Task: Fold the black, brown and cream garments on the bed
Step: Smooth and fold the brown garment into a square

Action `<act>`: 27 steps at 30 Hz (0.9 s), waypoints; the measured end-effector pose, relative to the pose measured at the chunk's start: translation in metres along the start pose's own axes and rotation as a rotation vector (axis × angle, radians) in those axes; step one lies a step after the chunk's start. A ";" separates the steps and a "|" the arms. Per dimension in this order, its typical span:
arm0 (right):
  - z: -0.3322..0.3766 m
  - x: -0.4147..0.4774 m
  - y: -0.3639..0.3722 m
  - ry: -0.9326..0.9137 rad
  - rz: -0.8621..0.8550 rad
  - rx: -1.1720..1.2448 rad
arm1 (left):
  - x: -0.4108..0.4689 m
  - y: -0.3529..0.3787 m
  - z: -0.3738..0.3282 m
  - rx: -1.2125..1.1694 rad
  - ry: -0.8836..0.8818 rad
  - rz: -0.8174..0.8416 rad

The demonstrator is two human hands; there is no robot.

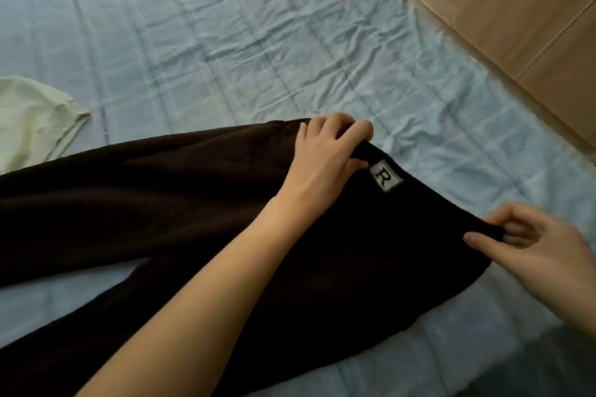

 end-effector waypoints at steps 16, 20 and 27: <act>0.024 0.014 0.083 -0.387 -0.033 -0.706 | 0.066 0.076 0.014 0.213 -0.093 0.170; 0.005 0.032 0.106 -0.328 0.056 -0.832 | 0.080 0.090 0.049 0.094 -0.400 0.601; -0.002 0.024 0.104 -0.448 -0.033 -0.844 | 0.110 0.028 0.050 -0.167 -0.335 0.053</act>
Point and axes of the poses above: each hand's wrist, its own x-axis towards the middle knuckle, its own y-axis out of the palm, z = x × y, the point moved 6 cm from there along x, towards the middle knuckle, and after that the axes turned 6 degrees about x, right-handed, at the moved point
